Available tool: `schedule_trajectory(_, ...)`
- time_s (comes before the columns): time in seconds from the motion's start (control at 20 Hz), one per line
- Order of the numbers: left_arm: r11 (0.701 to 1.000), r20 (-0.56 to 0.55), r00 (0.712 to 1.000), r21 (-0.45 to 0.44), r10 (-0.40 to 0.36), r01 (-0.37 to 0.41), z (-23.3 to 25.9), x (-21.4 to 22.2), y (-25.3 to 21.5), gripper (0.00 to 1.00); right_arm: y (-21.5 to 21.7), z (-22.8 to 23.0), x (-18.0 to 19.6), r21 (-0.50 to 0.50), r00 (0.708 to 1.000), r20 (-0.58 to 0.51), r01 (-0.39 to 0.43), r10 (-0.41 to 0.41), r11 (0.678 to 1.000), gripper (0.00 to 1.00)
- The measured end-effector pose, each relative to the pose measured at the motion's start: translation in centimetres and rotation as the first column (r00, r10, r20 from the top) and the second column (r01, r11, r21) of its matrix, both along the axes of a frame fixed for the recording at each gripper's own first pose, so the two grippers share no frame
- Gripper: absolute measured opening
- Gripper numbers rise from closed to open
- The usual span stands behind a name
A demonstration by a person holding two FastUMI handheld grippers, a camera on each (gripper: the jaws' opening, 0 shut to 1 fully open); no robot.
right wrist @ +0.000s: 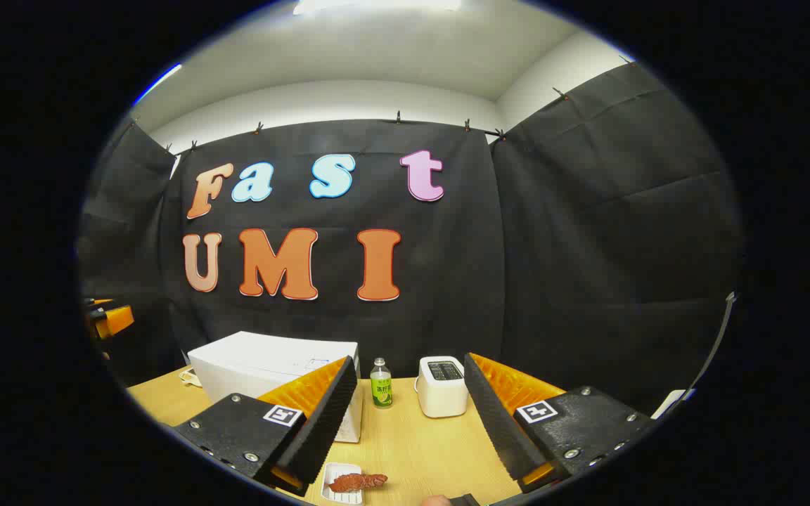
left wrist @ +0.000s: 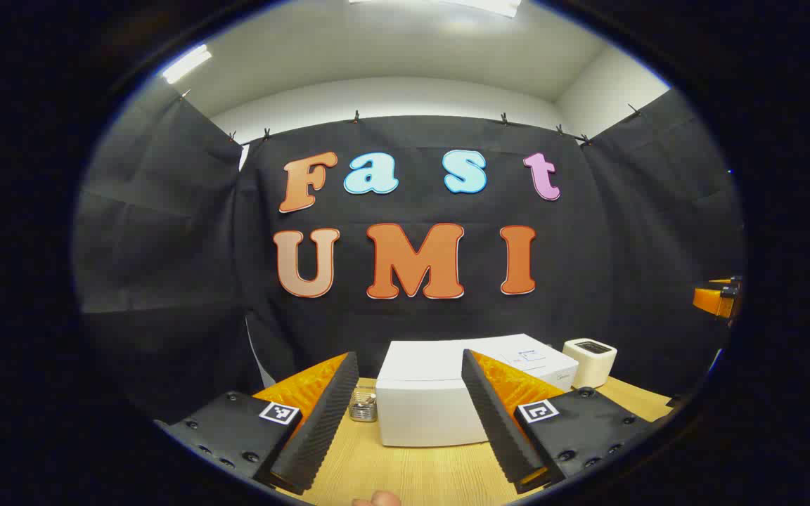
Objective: Open the microwave oven with the left hand, put the food in, and close the microwave oven.
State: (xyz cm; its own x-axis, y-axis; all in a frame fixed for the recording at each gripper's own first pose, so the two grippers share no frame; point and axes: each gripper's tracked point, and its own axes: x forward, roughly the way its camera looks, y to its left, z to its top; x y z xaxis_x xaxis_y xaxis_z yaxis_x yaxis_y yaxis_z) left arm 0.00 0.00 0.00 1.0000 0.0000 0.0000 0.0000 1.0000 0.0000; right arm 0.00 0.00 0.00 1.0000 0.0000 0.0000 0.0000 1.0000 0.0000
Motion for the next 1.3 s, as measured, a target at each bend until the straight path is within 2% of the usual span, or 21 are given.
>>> schedule_trajectory(0.25,1.0,-0.019,1.0,-0.015,-0.006,0.006,-0.4,-1.1,-1.0,0.94,-0.1,-0.5,-0.5,0.01,0.999,-0.017,-0.035,0.035,0.999,0.95)
schedule_trajectory(0.35,0.999,-0.014,1.0,-0.027,-0.017,0.017,0.0,-1.5,-1.6,0.97,-0.6,0.1,-0.9,0.016,0.999,-0.003,-0.034,0.034,0.999,0.95)
schedule_trajectory(0.6,1.0,0.012,1.0,0.004,-0.008,0.008,1.5,-1.5,-1.7,0.94,-1.6,1.0,-1.4,0.026,1.0,0.019,-0.02,0.019,0.999,0.95)
schedule_trajectory(0.8,0.999,-0.019,0.999,-0.02,-0.037,0.037,0.2,-1.2,-2.9,0.94,-1.8,0.3,-1.2,0.02,1.0,0.004,-0.019,0.019,1.0,0.95)
schedule_trajectory(0.85,0.999,-0.02,0.999,-0.027,-0.036,0.035,0.1,-1.2,-3.0,1.0,-1.8,0.1,-1.2,0.017,1.0,0.0,-0.021,0.021,1.0,0.95)
schedule_trajectory(1.0,0.999,-0.026,0.998,-0.018,-0.049,0.048,-0.4,-1.0,-4.0,0.94,-1.7,-0.2,-1.0,0.009,1.0,-0.006,-0.024,0.024,1.0,0.95)
schedule_trajectory(1.1,0.998,-0.037,0.998,-0.007,-0.056,0.056,-1.1,-0.7,-4.7,0.94,-1.3,-0.4,-1.1,0.02,0.999,-0.014,-0.039,0.04,0.999,0.95)
schedule_trajectory(1.15,0.998,-0.039,0.997,-0.006,-0.064,0.064,-1.3,-0.6,-5.2,0.97,-1.1,-0.5,-1.1,0.022,0.999,-0.015,-0.048,0.048,0.999,0.95)
schedule_trajectory(1.25,0.996,-0.05,0.995,-0.007,-0.084,0.084,-2.0,-0.2,-6.5,0.94,-1.3,-0.5,-1.0,0.016,0.999,-0.014,-0.045,0.046,0.999,0.95)
schedule_trajectory(1.3,0.995,-0.056,0.994,-0.011,-0.096,0.095,-2.5,-0.2,-7.4,0.97,-1.5,-0.5,-1.0,0.01,0.999,-0.011,-0.04,0.04,0.999,0.95)
